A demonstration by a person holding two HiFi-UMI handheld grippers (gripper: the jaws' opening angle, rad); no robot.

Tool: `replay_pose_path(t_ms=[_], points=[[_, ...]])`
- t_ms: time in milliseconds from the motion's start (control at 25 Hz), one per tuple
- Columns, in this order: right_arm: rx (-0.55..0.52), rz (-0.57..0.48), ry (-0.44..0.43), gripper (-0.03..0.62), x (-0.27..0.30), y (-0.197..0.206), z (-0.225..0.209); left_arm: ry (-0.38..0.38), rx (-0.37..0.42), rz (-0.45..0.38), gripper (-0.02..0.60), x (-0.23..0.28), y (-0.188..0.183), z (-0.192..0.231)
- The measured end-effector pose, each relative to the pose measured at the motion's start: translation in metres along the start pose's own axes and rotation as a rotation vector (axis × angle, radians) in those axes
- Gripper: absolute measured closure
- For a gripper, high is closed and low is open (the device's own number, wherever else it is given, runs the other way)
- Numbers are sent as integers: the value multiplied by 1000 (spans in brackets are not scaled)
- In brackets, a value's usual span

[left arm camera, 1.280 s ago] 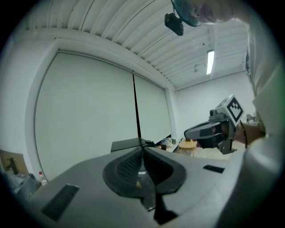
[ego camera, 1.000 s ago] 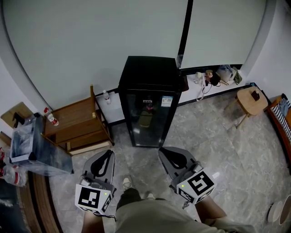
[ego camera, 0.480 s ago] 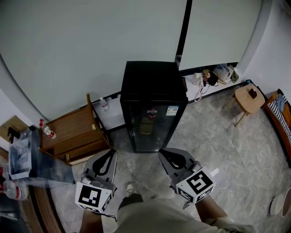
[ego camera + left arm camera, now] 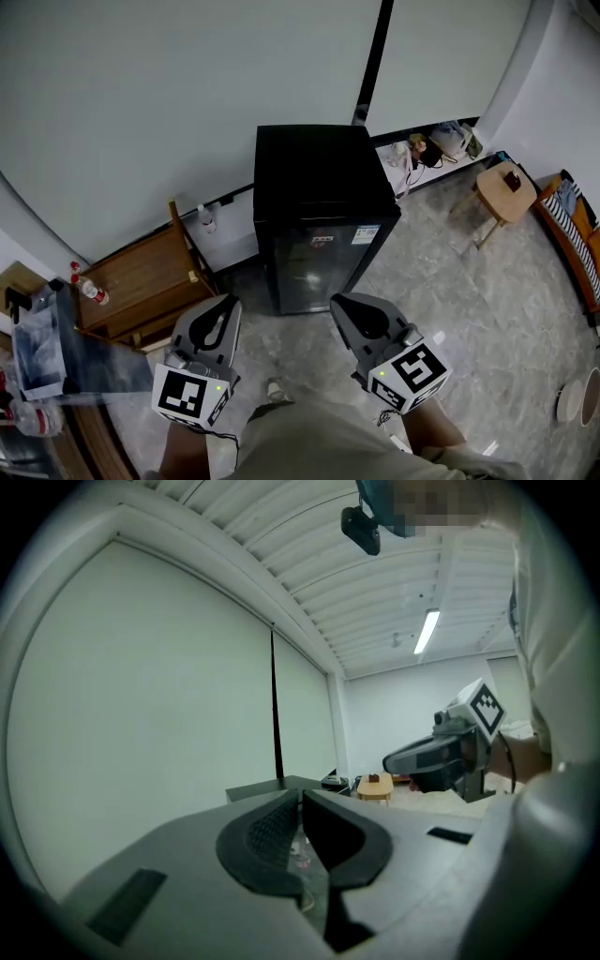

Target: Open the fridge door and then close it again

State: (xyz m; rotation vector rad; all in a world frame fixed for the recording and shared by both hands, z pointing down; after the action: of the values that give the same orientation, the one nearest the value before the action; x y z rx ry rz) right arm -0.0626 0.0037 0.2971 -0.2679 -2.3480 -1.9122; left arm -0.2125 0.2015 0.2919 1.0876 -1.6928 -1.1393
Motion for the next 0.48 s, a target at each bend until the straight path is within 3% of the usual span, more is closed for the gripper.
replay_pose_path(t_ms=[320, 480], points=[[14, -13, 56, 597, 40, -1, 12, 58, 14, -2, 563, 14, 20, 45], [23, -14, 76, 597, 54, 3, 18, 88, -14, -49, 563, 17, 28, 65]])
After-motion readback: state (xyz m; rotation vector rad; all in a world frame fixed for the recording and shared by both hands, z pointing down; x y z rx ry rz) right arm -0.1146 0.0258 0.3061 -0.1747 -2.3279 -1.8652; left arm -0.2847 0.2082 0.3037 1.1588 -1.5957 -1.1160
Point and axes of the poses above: the fingertips, and each gripper's own axes: x forward along the fingers, z to its left, y out of its underside, the point moved 9 cm from there along -x, backward along the fingers, and after that the axes turned 10 degrees about x, right-handed, at the moved point
